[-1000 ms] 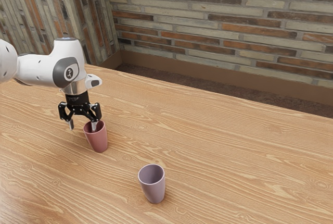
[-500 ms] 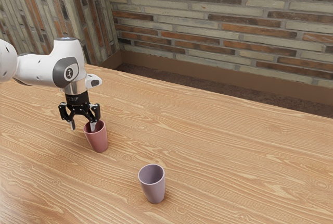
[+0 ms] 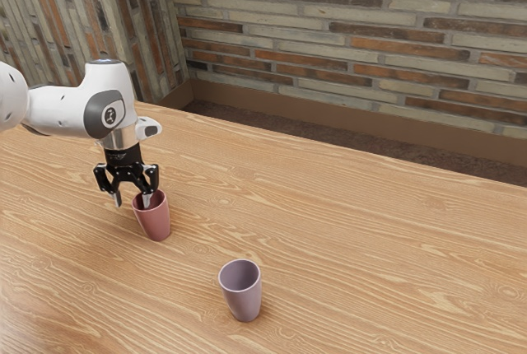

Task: Place the left cup onto the right cup

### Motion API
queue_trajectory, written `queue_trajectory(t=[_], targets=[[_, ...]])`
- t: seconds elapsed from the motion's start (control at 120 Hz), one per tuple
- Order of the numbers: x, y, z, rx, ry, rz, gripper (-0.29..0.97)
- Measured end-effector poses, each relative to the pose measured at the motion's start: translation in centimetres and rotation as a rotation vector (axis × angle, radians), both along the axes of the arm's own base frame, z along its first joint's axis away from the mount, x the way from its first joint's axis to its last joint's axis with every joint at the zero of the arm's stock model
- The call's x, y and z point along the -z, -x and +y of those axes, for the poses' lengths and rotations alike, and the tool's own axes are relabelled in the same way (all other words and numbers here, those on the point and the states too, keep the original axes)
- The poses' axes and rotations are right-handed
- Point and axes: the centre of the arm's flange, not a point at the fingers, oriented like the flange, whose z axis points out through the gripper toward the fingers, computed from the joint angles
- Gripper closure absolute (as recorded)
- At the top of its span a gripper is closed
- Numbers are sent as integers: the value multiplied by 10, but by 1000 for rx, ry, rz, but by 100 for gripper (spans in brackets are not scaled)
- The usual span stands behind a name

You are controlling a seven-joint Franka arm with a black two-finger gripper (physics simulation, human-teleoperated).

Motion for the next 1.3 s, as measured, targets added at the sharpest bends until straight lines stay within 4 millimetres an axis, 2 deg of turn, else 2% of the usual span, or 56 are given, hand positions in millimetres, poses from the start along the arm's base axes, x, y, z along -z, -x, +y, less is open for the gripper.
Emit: queue_trajectory(t=[0.542, 1.3], targets=[[0, -1, -4, 32, -8, 1, 27], [1, 1, 2, 145, 10, 2, 31]])
